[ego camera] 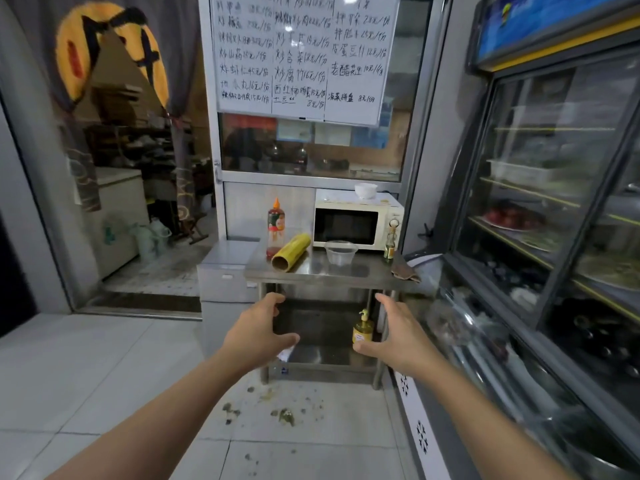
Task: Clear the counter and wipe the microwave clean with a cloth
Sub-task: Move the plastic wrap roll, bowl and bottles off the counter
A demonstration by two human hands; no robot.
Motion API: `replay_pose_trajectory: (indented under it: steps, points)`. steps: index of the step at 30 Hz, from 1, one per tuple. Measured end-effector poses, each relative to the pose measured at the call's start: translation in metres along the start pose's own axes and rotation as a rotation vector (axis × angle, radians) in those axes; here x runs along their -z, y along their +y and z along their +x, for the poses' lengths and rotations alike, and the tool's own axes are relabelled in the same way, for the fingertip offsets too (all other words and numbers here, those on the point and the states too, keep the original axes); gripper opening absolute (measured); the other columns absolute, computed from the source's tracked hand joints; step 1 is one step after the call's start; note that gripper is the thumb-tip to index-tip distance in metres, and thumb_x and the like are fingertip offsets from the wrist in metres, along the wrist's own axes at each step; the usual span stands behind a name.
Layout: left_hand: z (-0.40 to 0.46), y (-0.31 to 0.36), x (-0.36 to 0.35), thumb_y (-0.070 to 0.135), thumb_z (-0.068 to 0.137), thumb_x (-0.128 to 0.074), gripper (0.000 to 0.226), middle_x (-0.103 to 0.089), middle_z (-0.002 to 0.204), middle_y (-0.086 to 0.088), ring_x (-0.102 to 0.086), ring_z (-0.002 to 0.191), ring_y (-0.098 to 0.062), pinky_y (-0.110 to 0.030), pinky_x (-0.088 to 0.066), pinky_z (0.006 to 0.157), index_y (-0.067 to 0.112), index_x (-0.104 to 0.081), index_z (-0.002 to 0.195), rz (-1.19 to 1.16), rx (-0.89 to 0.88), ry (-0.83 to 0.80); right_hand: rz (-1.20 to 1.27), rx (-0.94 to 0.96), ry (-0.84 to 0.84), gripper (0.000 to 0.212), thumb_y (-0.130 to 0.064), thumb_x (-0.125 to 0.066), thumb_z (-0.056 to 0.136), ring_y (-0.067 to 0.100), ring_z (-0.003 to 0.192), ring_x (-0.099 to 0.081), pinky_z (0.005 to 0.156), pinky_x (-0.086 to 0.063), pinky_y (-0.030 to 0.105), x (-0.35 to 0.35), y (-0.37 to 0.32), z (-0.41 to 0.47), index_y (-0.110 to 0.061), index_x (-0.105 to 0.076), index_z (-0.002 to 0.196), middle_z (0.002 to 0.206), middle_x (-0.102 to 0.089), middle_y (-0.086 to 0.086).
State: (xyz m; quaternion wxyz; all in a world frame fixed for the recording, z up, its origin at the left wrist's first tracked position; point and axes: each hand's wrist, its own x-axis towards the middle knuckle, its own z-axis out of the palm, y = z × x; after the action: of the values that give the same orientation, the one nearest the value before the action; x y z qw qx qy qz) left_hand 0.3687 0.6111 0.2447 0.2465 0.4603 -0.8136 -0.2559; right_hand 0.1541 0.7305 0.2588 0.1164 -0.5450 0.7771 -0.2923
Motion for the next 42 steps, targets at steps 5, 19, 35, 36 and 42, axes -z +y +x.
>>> replay_pose_trajectory:
  steps: [5,19,35,36,42]
  points:
    - [0.073,-0.024,-0.007,0.037,0.073,-0.075,0.070,-0.057,0.119,0.002,-0.053,0.097,-0.011,-0.027,-0.049,0.082,0.027,-0.039,0.132,0.041,0.030,0.042,0.021,0.016,-0.031,0.101,-0.050,-0.077,0.068,0.018,0.137,-0.030,0.105,-0.034,0.036,-0.019,0.013,0.090,-0.033,-0.014,0.146,0.152,-0.022,-0.003]
    - [0.258,-0.077,0.000,0.039,0.071,-0.077,0.074,-0.058,0.121,-0.002,-0.056,0.108,-0.018,-0.033,-0.048,0.091,0.025,-0.040,0.133,0.110,0.160,0.115,0.067,0.101,-0.158,0.102,-0.048,-0.076,0.070,0.020,0.143,-0.019,0.110,-0.028,0.037,-0.084,0.012,0.325,-0.031,-0.013,0.147,0.157,-0.012,-0.001]
    - [0.444,-0.245,0.092,0.036,0.075,-0.075,0.073,-0.052,0.128,-0.002,-0.051,0.113,-0.017,-0.031,-0.046,0.092,0.023,-0.036,0.136,0.085,0.098,-0.029,0.072,0.024,-0.090,0.102,-0.047,-0.079,0.066,0.019,0.129,-0.037,0.097,-0.035,0.030,-0.206,-0.099,0.504,-0.025,-0.020,0.146,0.143,-0.033,0.002]
    - [0.456,-0.254,0.097,0.037,0.075,-0.074,0.073,-0.052,0.128,-0.002,-0.052,0.113,-0.017,-0.031,-0.046,0.092,0.024,-0.036,0.136,0.089,0.090,-0.035,0.065,0.008,-0.083,0.103,-0.047,-0.079,0.066,0.019,0.130,-0.036,0.099,-0.035,0.031,-0.211,-0.105,0.513,-0.025,-0.019,0.146,0.144,-0.032,0.002]
    - [0.518,-0.293,0.106,0.037,0.076,-0.074,0.072,-0.051,0.128,-0.002,-0.051,0.112,-0.017,-0.034,-0.048,0.094,0.025,-0.036,0.135,0.050,0.069,-0.099,0.023,-0.081,-0.060,0.101,-0.042,-0.079,0.067,0.022,0.127,-0.039,0.092,-0.034,0.027,-0.234,-0.118,0.566,-0.024,-0.019,0.147,0.141,-0.034,0.005]
